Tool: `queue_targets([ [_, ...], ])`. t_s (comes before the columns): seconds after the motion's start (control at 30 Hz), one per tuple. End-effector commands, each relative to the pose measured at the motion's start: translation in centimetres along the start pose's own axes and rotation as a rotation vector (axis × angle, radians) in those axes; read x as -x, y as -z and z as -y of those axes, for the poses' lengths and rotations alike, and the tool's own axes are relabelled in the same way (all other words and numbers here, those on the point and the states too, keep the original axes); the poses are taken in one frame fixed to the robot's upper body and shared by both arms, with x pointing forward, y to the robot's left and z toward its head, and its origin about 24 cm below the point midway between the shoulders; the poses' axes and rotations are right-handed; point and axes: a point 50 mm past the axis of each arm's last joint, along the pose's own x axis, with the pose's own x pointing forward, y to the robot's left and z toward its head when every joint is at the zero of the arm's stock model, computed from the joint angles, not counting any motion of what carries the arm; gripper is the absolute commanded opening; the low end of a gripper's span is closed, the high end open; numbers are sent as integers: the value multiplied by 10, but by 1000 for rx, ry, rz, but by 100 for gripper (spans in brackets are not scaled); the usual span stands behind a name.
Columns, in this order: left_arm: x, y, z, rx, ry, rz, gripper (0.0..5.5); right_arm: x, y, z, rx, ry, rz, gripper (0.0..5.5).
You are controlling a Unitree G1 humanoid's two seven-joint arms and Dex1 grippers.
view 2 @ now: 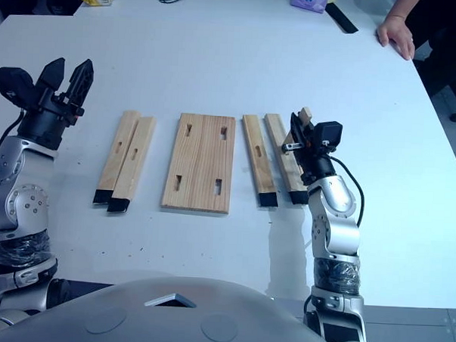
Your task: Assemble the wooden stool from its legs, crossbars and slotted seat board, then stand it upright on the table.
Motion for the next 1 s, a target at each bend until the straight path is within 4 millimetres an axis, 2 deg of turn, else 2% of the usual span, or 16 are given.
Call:
queue_targets([
  [0.03,-1,-1,0,4,10,-6,321,40,63,11,-56,115,-333,42],
  [0.3,-1,-1,1,5,6,-5,321,36,55,7,-52,79,-313,42],
  [0.33,-1,-1,0,5,5,-6,321,35,53,6,-45,74,-309,78],
  [0.73,6,1,-3,7,-18,-9,321,30,44,3,-33,40,-305,256],
  [1.0,12,2,-2,12,-38,-4,321,20,13,4,25,-4,-235,259],
])
